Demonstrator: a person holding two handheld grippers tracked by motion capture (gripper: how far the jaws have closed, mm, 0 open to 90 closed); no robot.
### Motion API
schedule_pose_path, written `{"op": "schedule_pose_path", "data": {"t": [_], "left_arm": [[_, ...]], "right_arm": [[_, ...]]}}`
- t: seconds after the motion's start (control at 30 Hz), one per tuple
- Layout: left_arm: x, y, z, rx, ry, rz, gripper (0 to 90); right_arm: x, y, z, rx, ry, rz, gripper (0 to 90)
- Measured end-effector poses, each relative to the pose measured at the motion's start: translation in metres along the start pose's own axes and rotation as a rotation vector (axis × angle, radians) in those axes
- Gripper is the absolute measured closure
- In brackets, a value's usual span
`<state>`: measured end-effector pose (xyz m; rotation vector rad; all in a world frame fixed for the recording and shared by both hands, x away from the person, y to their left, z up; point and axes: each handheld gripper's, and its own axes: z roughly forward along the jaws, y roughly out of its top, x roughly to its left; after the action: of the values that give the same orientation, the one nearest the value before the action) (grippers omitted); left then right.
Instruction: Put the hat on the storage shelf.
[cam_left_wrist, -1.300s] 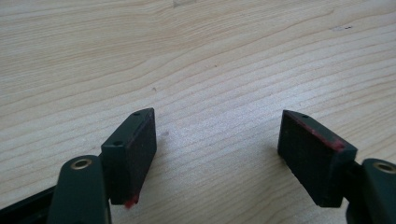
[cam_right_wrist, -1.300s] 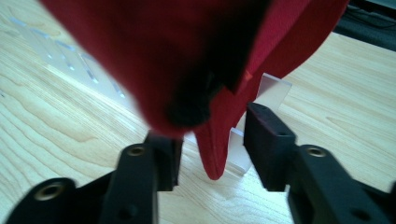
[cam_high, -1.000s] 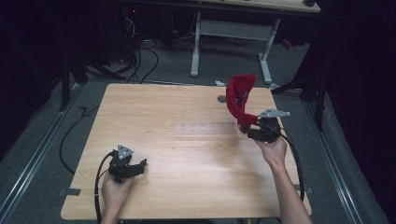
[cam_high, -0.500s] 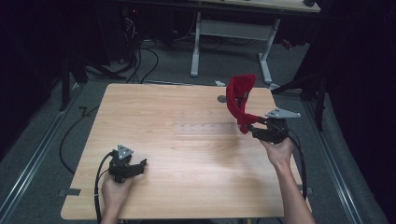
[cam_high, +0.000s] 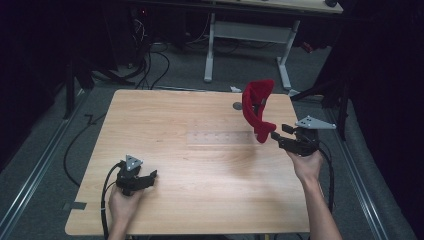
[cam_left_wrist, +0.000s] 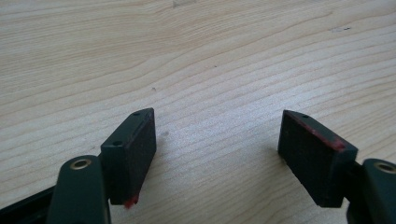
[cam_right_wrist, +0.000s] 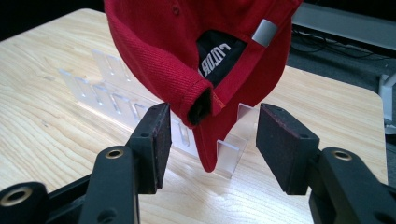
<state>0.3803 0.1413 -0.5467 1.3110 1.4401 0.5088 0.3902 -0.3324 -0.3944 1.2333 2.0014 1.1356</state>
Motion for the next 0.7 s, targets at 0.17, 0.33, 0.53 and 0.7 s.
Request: {"op": "schedule_pose_path", "data": {"t": [0.17,0.33,0.53,0.7], "left_arm": [[0.0,0.0,0.0,0.0,0.0,0.0,28.1],[0.0,0.0,0.0,0.0,0.0,0.001,28.1],[0.0,0.0,0.0,0.0,0.0,0.0,28.1],[0.0,0.0,0.0,0.0,0.0,0.001,28.0]], "right_arm": [[-0.001,-0.001,-0.009,-0.019,-0.008,0.012,46.8],[-0.004,-0.007,-0.016,-0.024,-0.012,0.028,47.1],[-0.006,-0.015,-0.026,-0.043,-0.003,0.056,47.3],[-0.004,-0.021,-0.038,-0.056,0.001,0.062,47.3]]}}
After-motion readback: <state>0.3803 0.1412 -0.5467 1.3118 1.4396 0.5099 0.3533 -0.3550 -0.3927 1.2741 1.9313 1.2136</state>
